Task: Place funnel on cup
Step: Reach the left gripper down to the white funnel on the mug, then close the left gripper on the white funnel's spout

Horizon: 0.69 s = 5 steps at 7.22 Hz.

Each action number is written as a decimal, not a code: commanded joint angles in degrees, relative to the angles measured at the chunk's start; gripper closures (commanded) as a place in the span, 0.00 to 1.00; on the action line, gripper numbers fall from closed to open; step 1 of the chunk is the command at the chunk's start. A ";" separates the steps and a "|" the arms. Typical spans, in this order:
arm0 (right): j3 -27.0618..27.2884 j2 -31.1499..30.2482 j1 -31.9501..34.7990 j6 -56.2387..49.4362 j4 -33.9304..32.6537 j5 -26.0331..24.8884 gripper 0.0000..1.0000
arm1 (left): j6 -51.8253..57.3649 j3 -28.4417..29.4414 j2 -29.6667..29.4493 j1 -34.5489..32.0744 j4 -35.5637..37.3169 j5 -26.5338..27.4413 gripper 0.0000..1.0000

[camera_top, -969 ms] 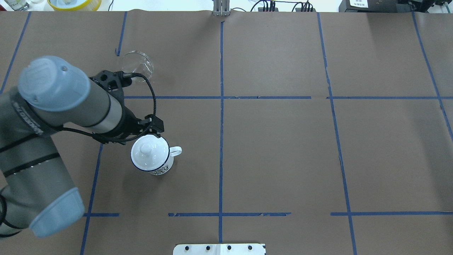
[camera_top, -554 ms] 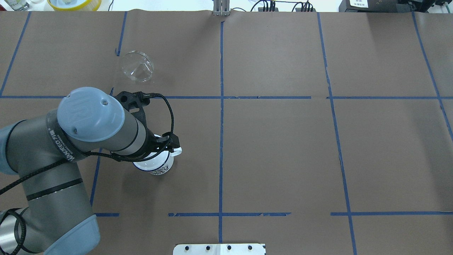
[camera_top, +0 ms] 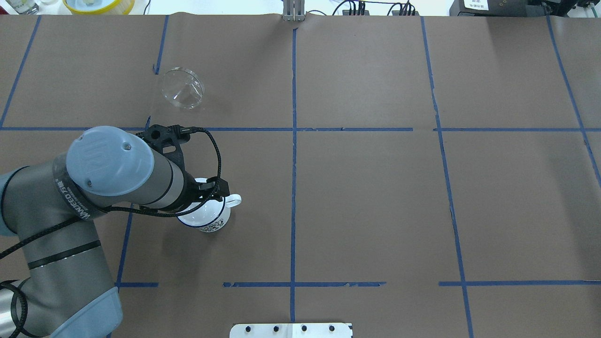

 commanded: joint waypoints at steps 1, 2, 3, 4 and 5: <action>0.03 0.00 0.00 0.00 0.00 0.00 0.00 | 0.50 0.38 0.46 0.04 -0.64 0.07 0.12; 0.03 0.00 0.00 0.00 0.00 0.00 0.00 | 0.59 1.07 0.55 -0.05 -0.55 0.07 0.17; 0.03 0.00 0.00 0.00 0.00 0.00 0.00 | 0.85 1.25 0.55 -0.14 -0.46 0.07 0.17; 0.03 0.00 0.00 0.00 0.00 0.00 0.00 | 0.85 1.17 0.47 -0.05 -0.46 0.07 0.17; -0.06 0.00 0.00 0.00 0.00 0.00 0.00 | 0.85 0.99 0.20 0.03 -0.37 -0.02 0.25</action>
